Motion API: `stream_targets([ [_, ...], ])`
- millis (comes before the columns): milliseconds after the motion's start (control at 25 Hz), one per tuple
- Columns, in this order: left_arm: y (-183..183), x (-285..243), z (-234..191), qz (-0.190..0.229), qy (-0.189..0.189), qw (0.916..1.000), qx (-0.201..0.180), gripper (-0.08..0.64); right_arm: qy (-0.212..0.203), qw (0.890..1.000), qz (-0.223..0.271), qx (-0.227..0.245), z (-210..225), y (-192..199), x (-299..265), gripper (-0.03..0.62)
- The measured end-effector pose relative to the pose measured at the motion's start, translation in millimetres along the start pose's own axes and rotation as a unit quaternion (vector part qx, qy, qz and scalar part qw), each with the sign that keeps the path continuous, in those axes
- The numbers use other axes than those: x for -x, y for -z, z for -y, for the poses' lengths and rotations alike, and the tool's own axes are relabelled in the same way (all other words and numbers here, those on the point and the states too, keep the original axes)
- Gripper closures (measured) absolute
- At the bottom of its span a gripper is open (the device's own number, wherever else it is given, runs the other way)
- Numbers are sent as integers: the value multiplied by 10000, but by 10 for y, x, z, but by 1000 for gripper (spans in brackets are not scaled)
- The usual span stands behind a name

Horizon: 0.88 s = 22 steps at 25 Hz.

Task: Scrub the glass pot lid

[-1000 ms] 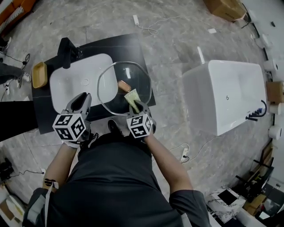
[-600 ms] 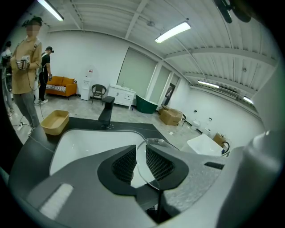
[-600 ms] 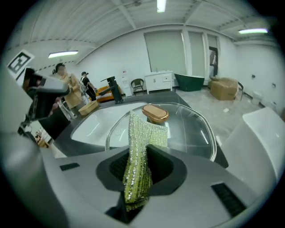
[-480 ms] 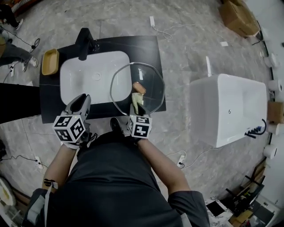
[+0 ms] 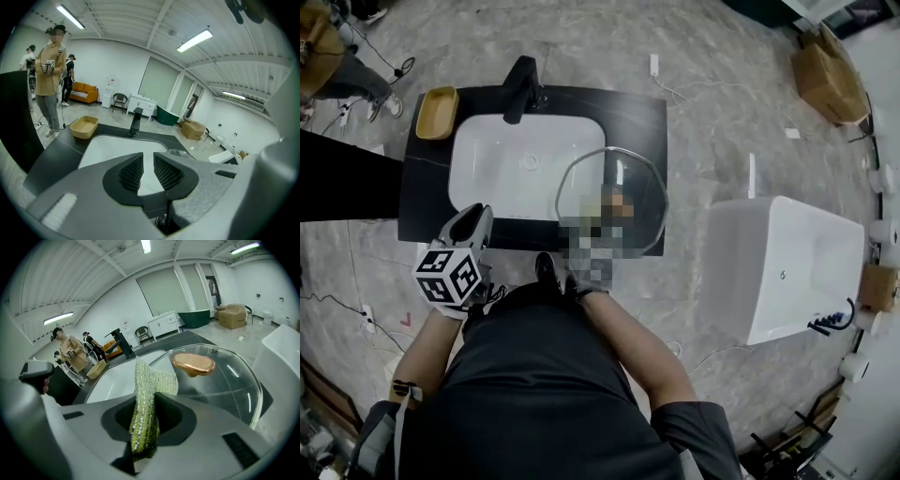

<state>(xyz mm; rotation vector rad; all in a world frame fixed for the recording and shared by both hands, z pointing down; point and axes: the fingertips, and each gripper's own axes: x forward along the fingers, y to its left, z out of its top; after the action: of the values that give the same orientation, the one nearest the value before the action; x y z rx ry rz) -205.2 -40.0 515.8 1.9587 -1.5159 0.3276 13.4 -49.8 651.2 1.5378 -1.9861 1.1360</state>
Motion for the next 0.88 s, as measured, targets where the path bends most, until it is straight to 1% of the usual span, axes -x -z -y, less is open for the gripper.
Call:
stream_targets([
  [200, -2, 223, -193, 187, -338, 9991, 195, 489, -241, 9996, -123, 24, -240, -104, -197, 528],
  [360, 44, 368, -284, 281, -532, 9977, 321, 489, -413, 9986, -213, 263, -399, -156, -343, 528],
  [520, 97, 410, -212, 297, -565, 9973, 372, 489, -693, 9949, -420, 598, -555, -171, -421, 528],
  [680, 118, 362, -41, 263, -486, 9978, 371, 489, -1142, 9842, -803, 1088, -692, -101, -403, 528],
  [800, 108, 286, 97, 258, -400, 9982, 365, 489, -1398, 9720, -1033, 1582, -638, -65, -278, 528],
  [880, 91, 237, 172, 274, -360, 9983, 359, 489, -1589, 9616, -1002, 2001, -586, -118, -133, 528],
])
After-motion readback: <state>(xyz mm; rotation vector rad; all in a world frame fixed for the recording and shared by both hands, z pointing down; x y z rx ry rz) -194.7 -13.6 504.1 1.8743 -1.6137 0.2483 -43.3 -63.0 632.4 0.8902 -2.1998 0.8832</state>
